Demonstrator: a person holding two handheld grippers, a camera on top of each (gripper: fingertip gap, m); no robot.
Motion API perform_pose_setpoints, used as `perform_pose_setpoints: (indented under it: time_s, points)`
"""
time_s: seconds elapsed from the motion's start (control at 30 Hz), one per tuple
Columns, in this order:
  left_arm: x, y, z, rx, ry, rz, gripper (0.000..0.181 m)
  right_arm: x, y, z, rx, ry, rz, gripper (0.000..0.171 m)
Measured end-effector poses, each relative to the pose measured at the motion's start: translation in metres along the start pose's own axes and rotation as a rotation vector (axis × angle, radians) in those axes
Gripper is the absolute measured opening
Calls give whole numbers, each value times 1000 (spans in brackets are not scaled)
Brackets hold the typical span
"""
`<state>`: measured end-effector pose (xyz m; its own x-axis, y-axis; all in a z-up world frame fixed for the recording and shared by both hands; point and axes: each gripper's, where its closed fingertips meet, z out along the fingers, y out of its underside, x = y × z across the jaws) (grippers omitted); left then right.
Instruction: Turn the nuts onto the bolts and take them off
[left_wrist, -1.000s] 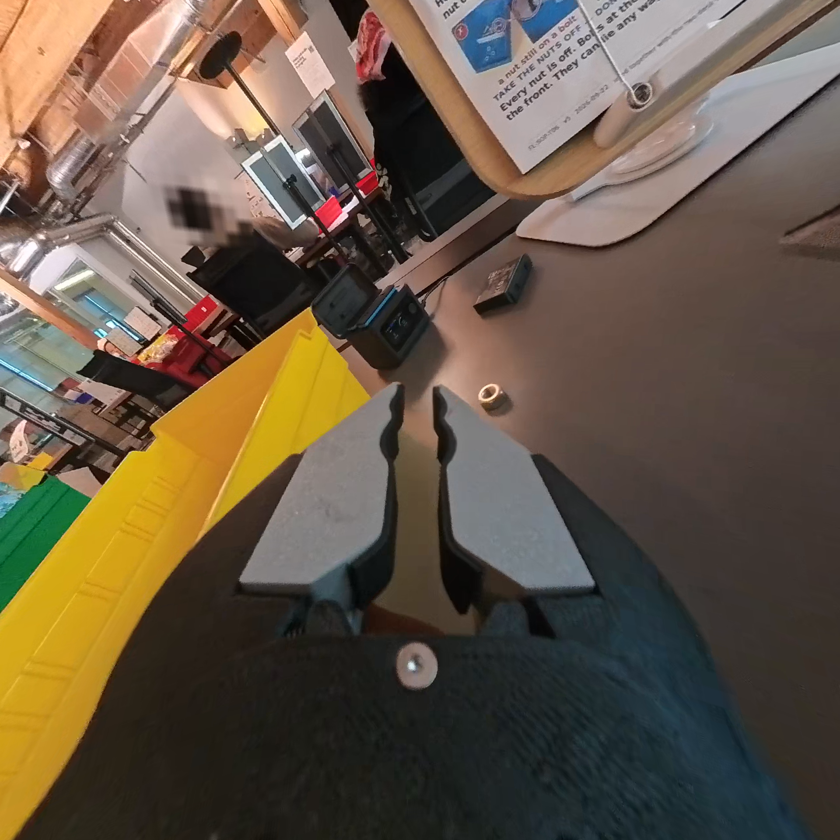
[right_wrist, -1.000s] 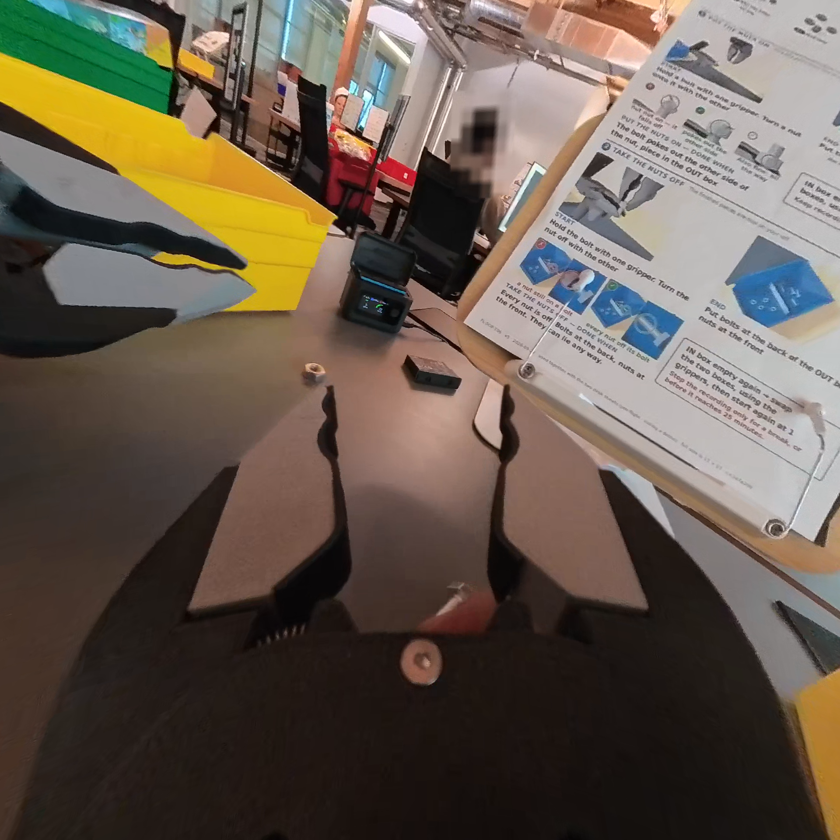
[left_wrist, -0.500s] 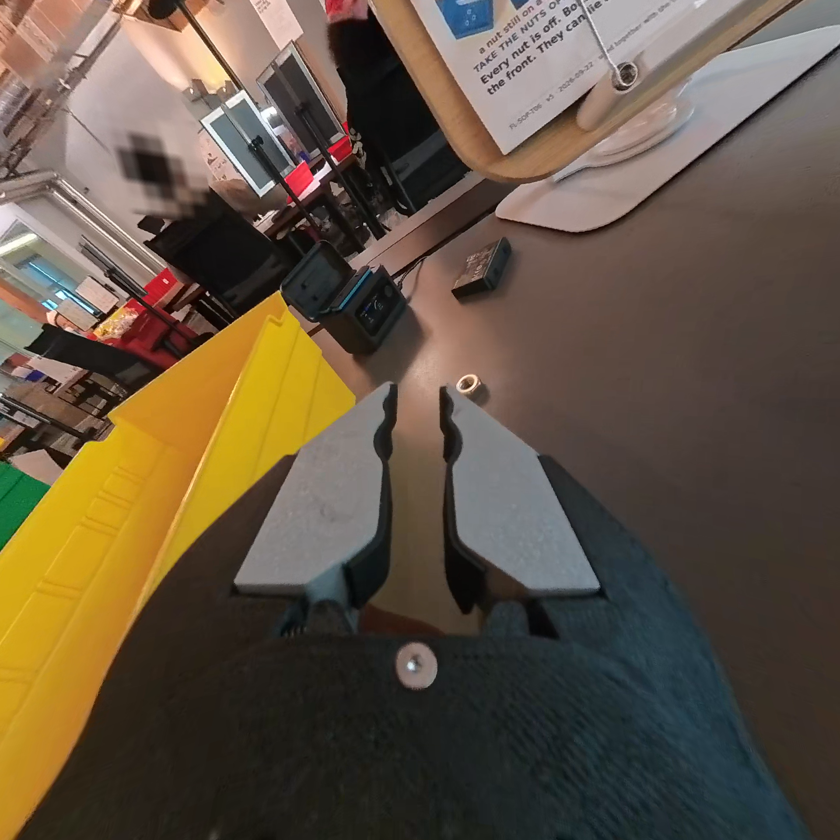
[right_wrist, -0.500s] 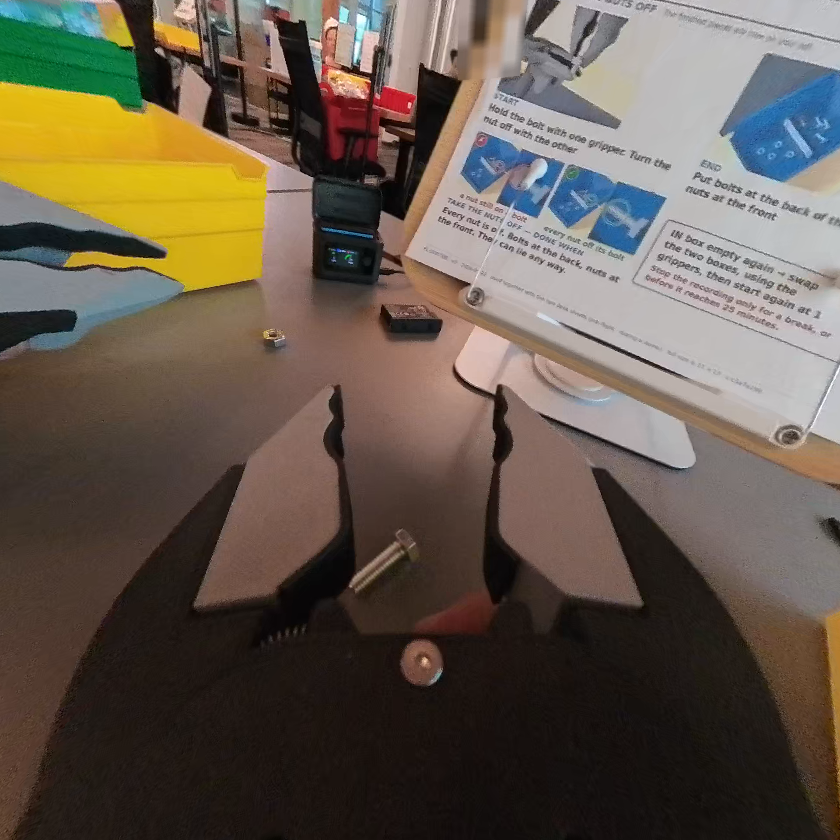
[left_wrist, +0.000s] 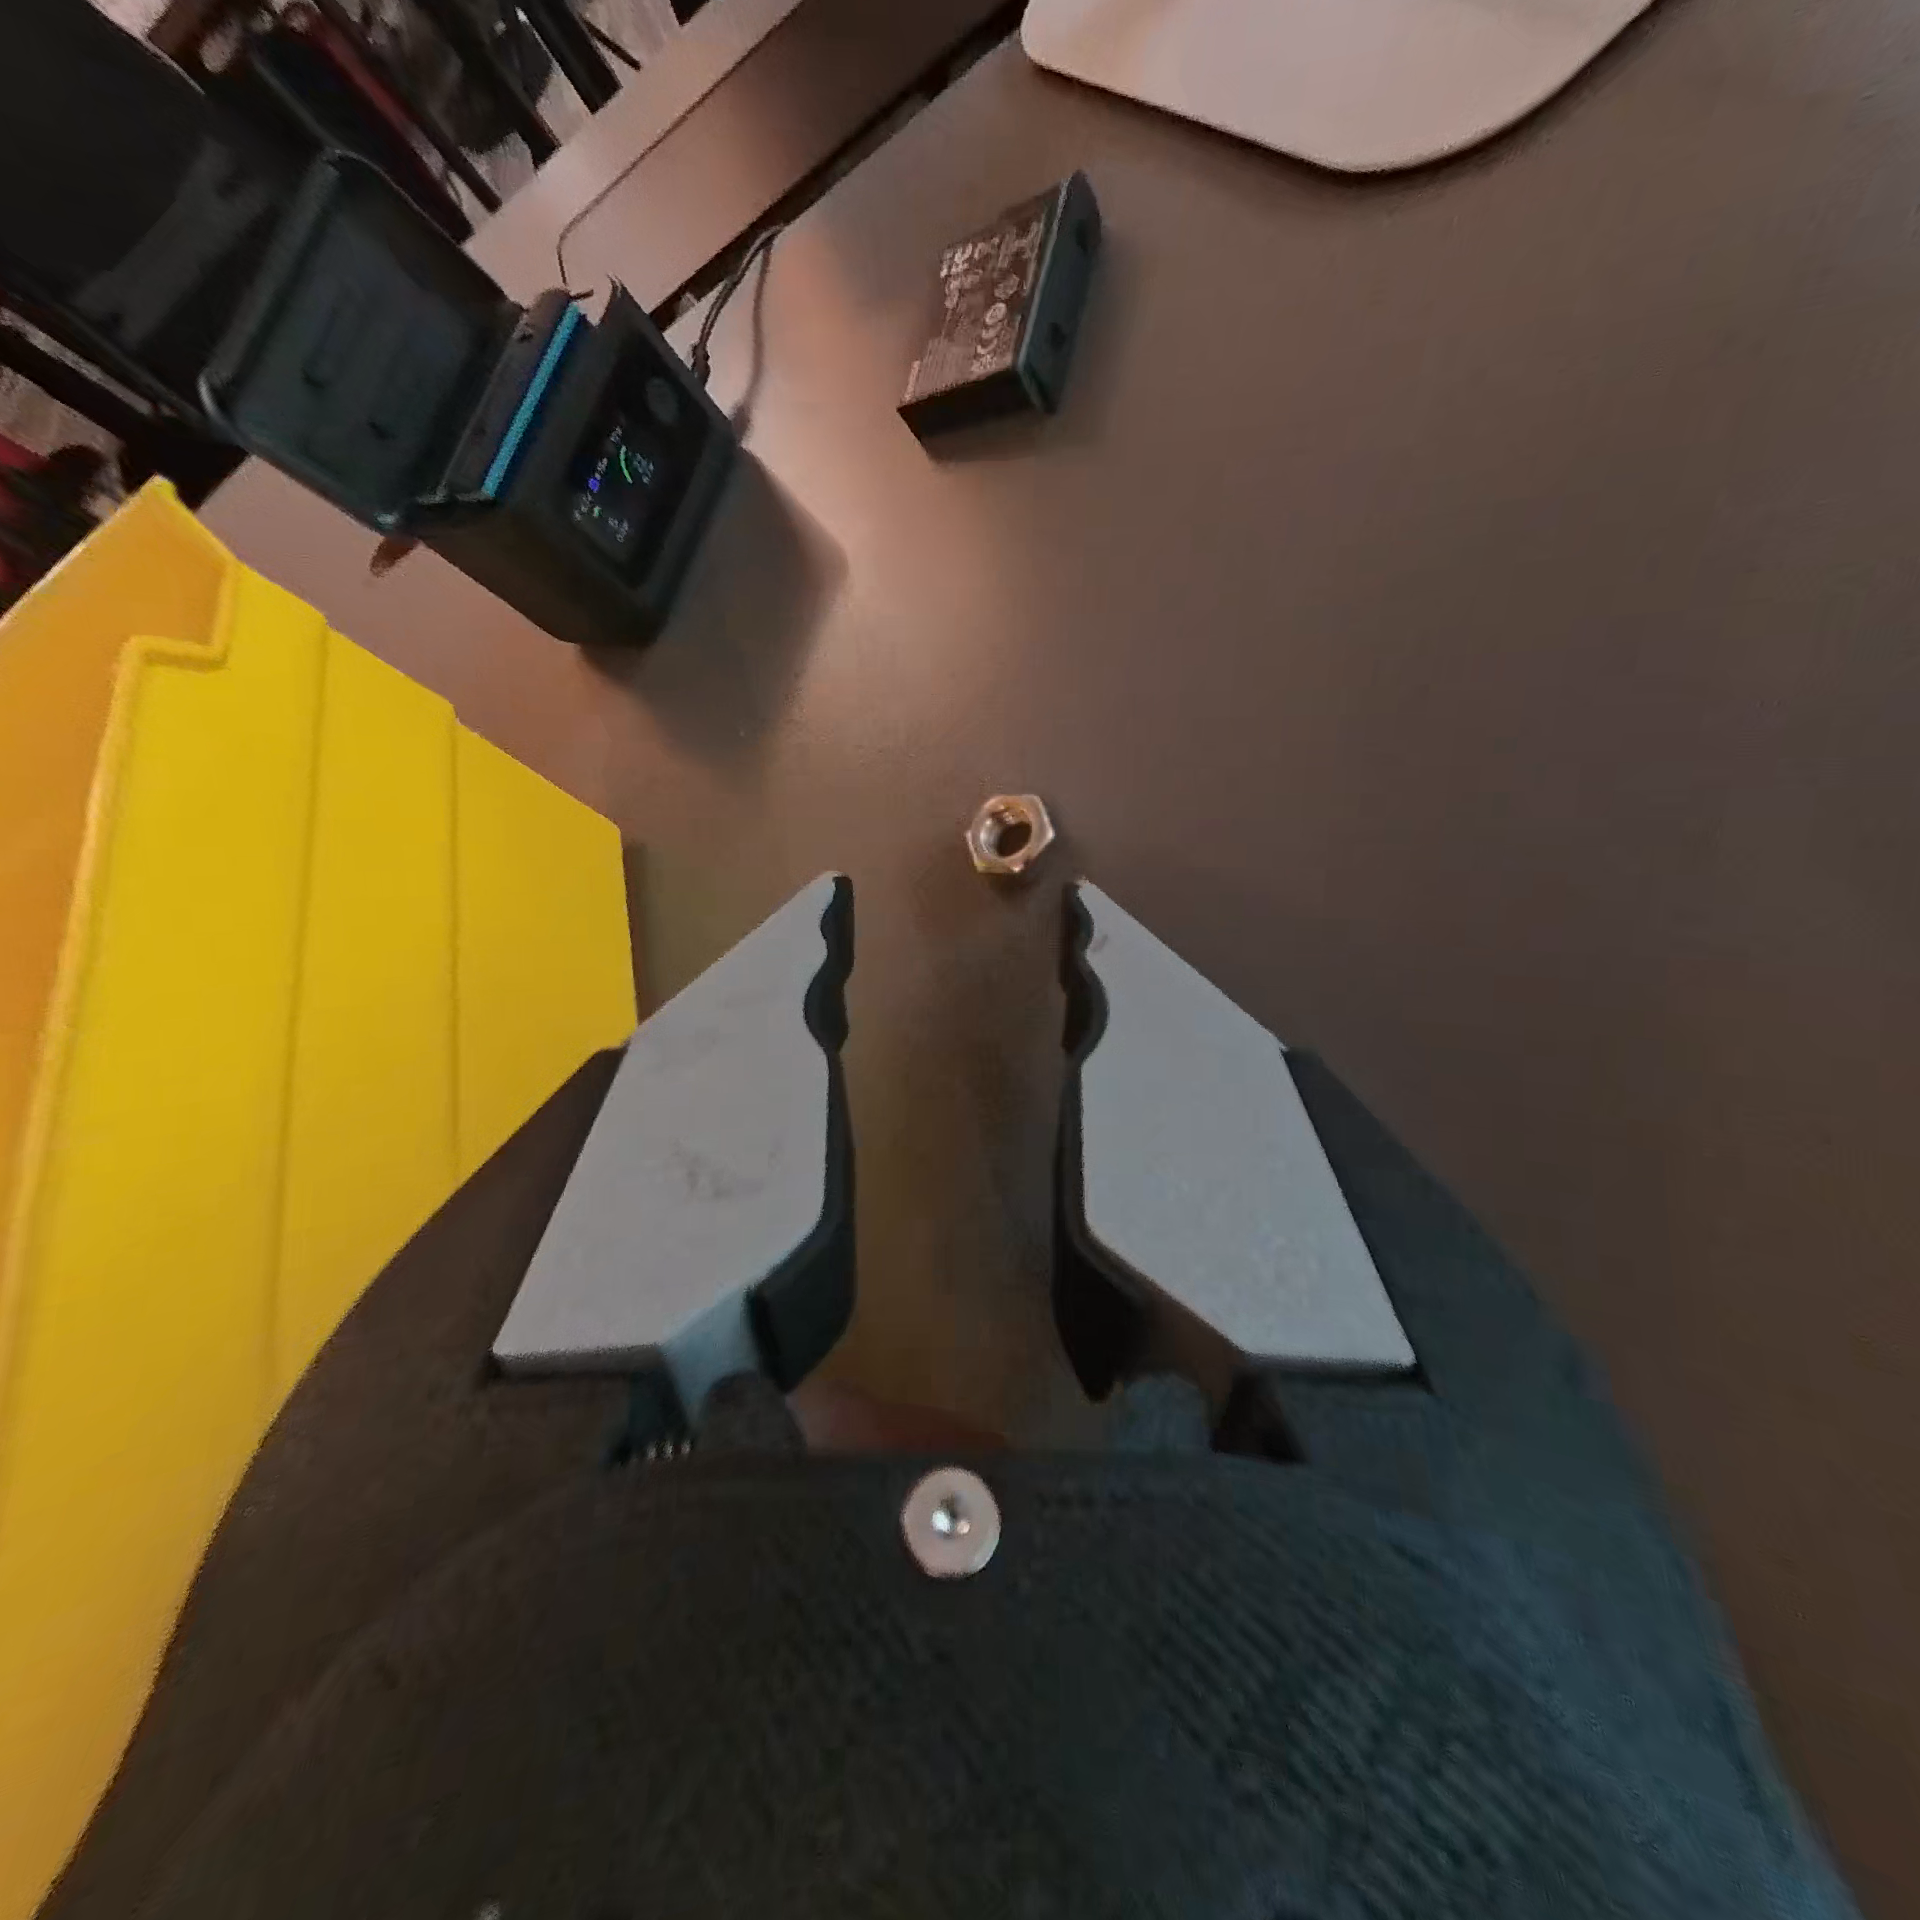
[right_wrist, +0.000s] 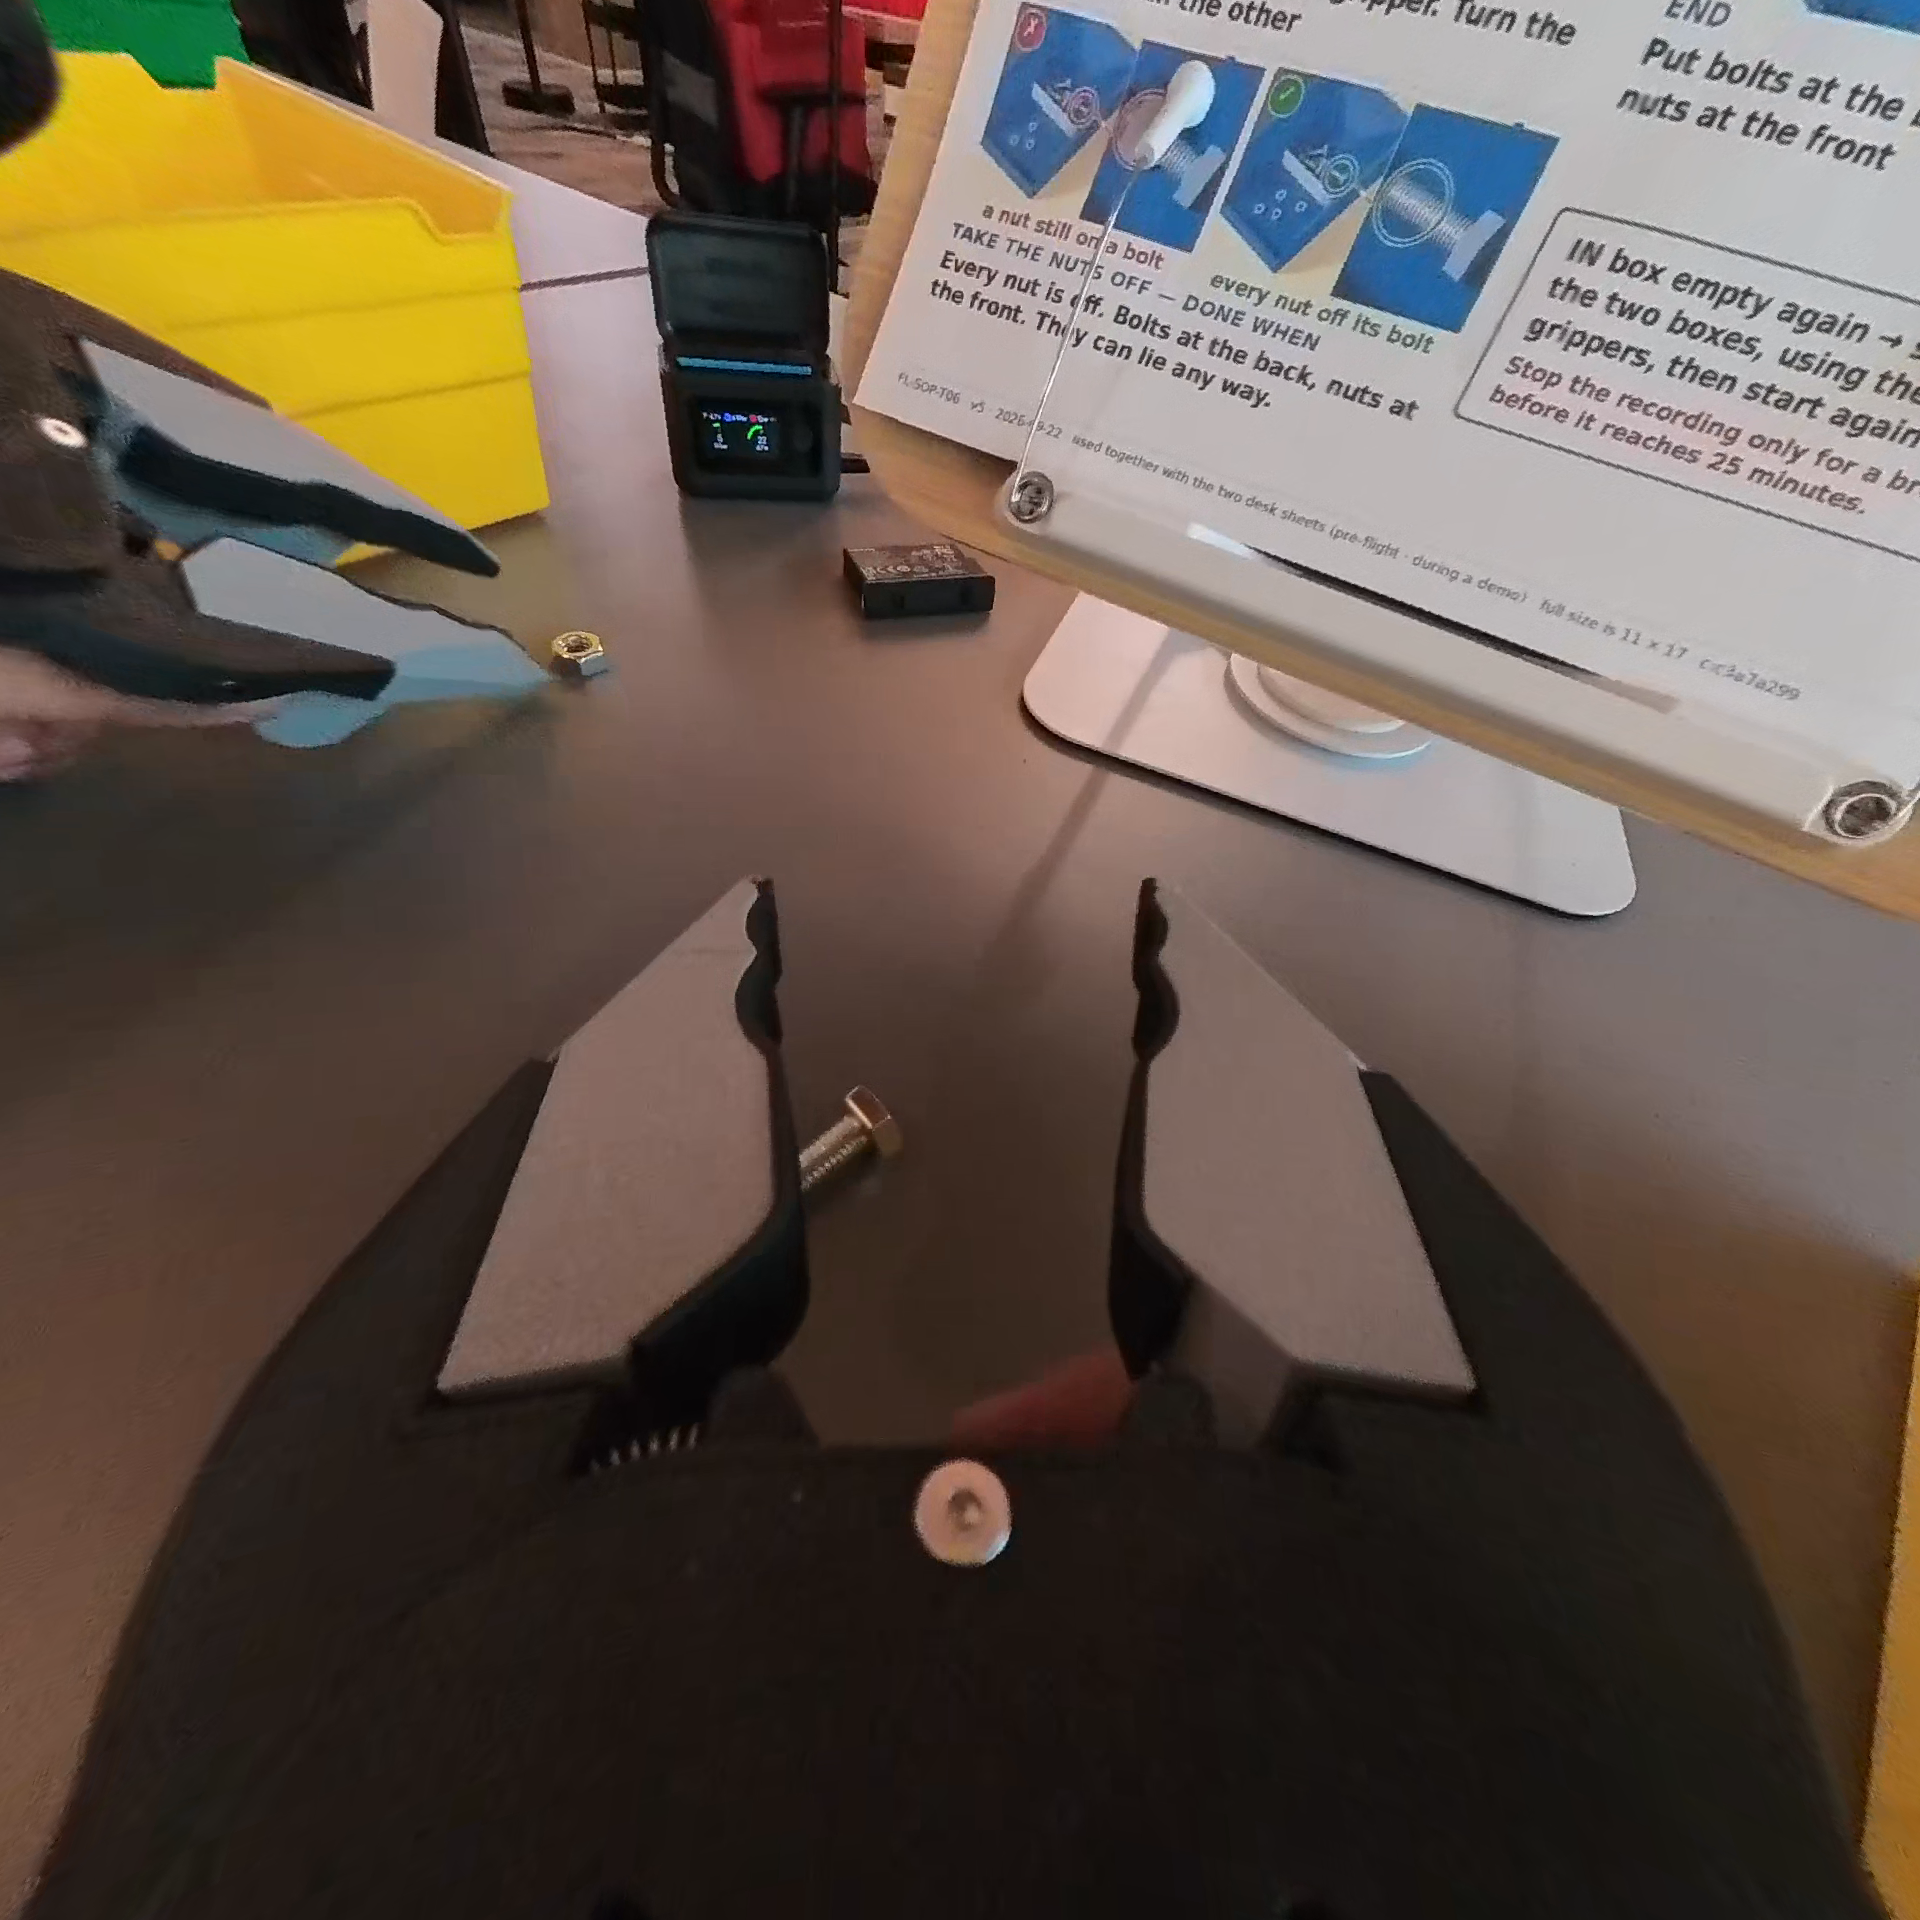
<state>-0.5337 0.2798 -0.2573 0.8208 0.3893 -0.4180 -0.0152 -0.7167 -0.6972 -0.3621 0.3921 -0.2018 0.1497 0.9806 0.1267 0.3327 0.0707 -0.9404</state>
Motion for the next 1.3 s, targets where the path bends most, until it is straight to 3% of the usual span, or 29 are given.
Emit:
perform_pose_setpoints:
  time_s: [0.27,0.43,0.53,0.63,0.87,0.97,1.0,1.13,1.3]
  points:
    - [-3,-6,24,-45,73,-43,5,-4,0,4,-7,-30,4,66]
    - [-4,-7,23,-35,91,-71,12,-3,0,4,-9,-26,12,65]
    - [-5,-10,18,2,137,-147,52,-1,1,4,-16,-9,12,63]
    - [-8,-15,12,54,174,-213,49,-1,2,4,-21,-5,12,62]
    - [-13,-19,35,-16,138,-198,46,-5,1,5,-20,-5,9,61]
    - [-7,-16,38,-45,178,-208,18,-4,1,5,-22,-4,18,61]
    - [-7,-15,37,-48,171,-206,16,-4,1,6,-22,-6,24,61]
    - [9,-15,25,-27,216,-155,16,-2,1,5,-20,-6,42,61]
    - [57,-23,-5,49,407,-83,16,1,1,3,-18,9,22,60]
